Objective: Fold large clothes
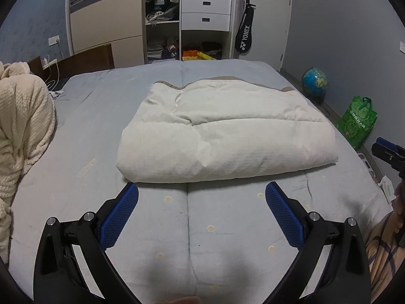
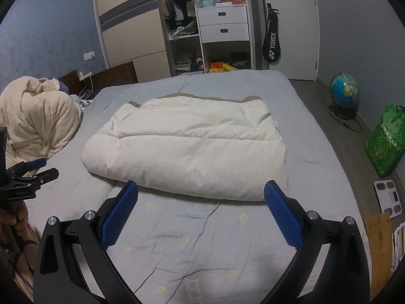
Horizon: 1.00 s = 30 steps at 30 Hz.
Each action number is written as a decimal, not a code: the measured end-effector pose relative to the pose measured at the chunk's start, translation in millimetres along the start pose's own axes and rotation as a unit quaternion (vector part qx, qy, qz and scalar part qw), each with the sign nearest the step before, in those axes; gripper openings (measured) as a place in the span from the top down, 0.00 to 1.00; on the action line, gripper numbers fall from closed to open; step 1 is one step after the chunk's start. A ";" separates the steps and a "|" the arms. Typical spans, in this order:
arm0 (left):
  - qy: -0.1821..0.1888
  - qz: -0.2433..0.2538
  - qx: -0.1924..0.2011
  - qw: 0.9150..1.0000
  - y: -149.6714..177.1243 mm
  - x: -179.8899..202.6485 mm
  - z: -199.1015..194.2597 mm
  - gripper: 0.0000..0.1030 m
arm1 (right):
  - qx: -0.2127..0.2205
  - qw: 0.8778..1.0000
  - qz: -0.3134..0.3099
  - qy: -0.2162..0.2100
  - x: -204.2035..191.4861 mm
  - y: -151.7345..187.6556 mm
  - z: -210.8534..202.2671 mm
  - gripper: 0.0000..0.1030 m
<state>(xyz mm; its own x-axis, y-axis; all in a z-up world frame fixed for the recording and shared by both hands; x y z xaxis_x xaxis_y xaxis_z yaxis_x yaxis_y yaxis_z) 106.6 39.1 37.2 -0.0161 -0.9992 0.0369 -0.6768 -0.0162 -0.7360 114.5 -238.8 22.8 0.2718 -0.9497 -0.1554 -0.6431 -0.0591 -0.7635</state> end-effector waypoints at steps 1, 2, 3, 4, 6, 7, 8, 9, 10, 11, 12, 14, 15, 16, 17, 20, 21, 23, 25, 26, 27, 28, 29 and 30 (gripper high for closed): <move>0.001 0.001 0.000 1.000 0.1 0.2 0.8 0.06 | -0.003 1.000 0.001 0.005 1.3 0.3 1.7 0.07; 0.001 0.001 0.001 1.000 0.3 0.3 1.9 0.06 | -0.005 1.000 0.002 0.006 1.7 0.9 2.9 0.07; 0.001 0.002 0.000 1.000 0.6 0.1 3.3 0.06 | -0.007 1.000 0.003 0.006 2.1 1.4 4.2 0.07; 0.002 0.001 0.000 1.000 0.4 0.3 2.9 0.06 | -0.008 1.000 0.003 0.007 2.3 1.7 5.4 0.07; 0.004 -0.001 -0.001 1.000 0.4 -0.4 4.5 0.06 | -0.011 1.000 0.002 0.009 2.4 2.6 6.7 0.07; 0.005 -0.003 -0.001 1.000 0.1 -1.0 5.2 0.06 | -0.012 1.000 0.001 0.010 2.2 3.1 7.4 0.07; 0.005 -0.004 -0.001 1.000 0.0 -1.5 5.8 0.06 | -0.014 1.000 -0.001 0.011 1.8 3.6 8.2 0.07; 0.005 -0.004 -0.001 1.000 -0.1 -1.8 6.4 0.06 | -0.015 1.000 -0.002 0.012 1.8 3.9 8.5 0.07; 0.005 -0.004 0.000 1.000 -0.1 -1.9 6.6 0.06 | -0.016 1.000 -0.003 0.012 1.6 4.2 8.9 0.07; 0.004 -0.004 0.000 1.000 0.0 -2.2 6.9 0.06 | -0.016 1.000 -0.003 0.013 1.6 4.2 9.4 0.07; 0.004 -0.004 0.000 1.000 0.3 -2.4 7.3 0.06 | -0.017 1.000 -0.004 0.013 1.6 4.4 9.6 0.07; 0.004 -0.005 0.000 1.000 0.3 -3.3 7.2 0.06 | -0.017 1.000 -0.004 0.013 1.6 4.3 9.9 0.07; 0.005 -0.006 0.001 1.000 0.1 -3.4 7.0 0.06 | -0.017 1.000 -0.003 0.013 1.7 4.2 10.0 0.07; 0.005 -0.007 0.002 1.000 -0.1 -3.4 6.4 0.06 | -0.017 1.000 -0.004 0.013 1.6 4.4 10.0 0.07; 0.005 -0.007 0.003 1.000 -0.5 -3.6 6.3 0.06 | -0.018 1.000 -0.005 0.014 1.7 4.4 10.3 0.07; 0.006 -0.007 0.003 1.000 -0.8 -3.7 6.4 0.06 | -0.017 1.000 -0.004 0.014 1.8 4.3 10.2 0.07; 0.006 -0.007 0.002 1.000 -0.7 -3.6 6.3 0.06 | -0.018 1.000 -0.004 0.013 1.7 4.4 10.2 0.07; 0.006 -0.007 0.003 1.000 -1.0 -3.5 6.0 0.06 | -0.017 1.000 -0.003 0.013 1.9 4.4 10.0 0.07; 0.006 -0.006 0.003 1.000 -0.9 -2.9 5.8 0.06 | -0.017 1.000 -0.003 0.013 2.3 4.0 10.0 0.07; 0.006 -0.006 0.004 1.000 -1.3 -2.7 5.7 0.06 | -0.016 1.000 -0.002 0.012 2.5 4.1 10.0 0.07; 0.005 -0.005 0.003 1.000 -1.3 -2.5 5.7 0.06 | -0.016 1.000 -0.001 0.012 2.7 4.0 9.9 0.07; 0.005 -0.004 0.003 1.000 -1.6 -2.8 5.9 0.06 | -0.015 1.000 0.000 0.012 2.9 4.0 9.8 0.07; 0.005 -0.003 0.003 1.000 -1.4 -2.9 6.1 0.06 | -0.015 1.000 0.001 0.012 2.9 4.1 9.8 0.07; 0.005 -0.003 0.002 1.000 -1.4 -3.2 6.2 0.06 | -0.015 1.000 0.001 0.012 2.8 4.3 9.6 0.07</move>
<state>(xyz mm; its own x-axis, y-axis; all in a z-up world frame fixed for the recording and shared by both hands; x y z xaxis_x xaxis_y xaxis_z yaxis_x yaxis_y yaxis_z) 112.1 42.1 33.9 -0.0199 -0.9986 0.0490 -0.6734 -0.0228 -0.7389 119.3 -238.7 13.1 0.2529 -0.9571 -0.1416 -0.6649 -0.0656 -0.7441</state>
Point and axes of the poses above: each gripper's, at about its wrist camera, not at the fingertips, and z roughly the way its jaws point, x to its right, y to its underside, the point moved 7 cm from there along z, roughly the way its jaws point, and after that the axes turned 1 degree about z, right-handed, at the moved point
